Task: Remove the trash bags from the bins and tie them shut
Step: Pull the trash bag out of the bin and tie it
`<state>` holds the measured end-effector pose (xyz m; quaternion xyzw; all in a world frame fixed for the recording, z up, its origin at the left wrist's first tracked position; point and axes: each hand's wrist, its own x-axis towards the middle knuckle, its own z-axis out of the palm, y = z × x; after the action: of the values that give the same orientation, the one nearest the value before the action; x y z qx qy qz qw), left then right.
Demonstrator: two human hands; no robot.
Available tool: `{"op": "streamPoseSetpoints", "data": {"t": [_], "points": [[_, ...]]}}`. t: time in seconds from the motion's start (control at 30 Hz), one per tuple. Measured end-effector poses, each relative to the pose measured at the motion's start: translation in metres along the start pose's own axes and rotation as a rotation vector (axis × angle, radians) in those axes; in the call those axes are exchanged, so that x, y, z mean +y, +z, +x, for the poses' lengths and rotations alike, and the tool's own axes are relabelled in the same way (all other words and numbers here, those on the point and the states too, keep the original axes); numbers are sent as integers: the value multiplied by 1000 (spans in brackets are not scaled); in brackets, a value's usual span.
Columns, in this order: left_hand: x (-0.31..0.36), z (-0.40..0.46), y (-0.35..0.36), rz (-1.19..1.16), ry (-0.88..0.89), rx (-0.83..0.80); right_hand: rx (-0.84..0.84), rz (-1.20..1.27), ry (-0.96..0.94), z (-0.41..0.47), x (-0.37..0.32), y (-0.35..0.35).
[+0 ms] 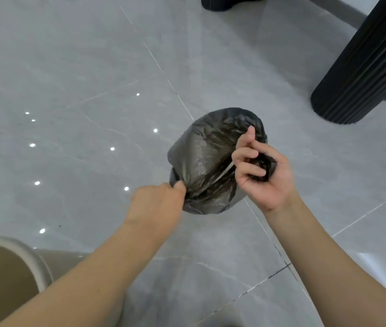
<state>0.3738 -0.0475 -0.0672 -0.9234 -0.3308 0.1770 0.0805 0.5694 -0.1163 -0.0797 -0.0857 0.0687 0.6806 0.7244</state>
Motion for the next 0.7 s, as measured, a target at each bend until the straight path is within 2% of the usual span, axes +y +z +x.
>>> {"op": "streamPoseSetpoints", "data": {"t": [0.1,0.2,0.37,0.57,0.7], "points": [[10,-5,-6,-41,174,-38,53,-210,17,1,11,4],[11,-11,-11,-58,195,-49,149,-471,12,2,21,-1],[1,-21,-10,-43,76,-68,285,-971,-20,3,24,-4],[-11,-28,-10,-8,-49,-50,414,-1133,97,6,26,0],[-22,-24,-11,15,-93,-22,507,-1531,217,6,29,6]]}}
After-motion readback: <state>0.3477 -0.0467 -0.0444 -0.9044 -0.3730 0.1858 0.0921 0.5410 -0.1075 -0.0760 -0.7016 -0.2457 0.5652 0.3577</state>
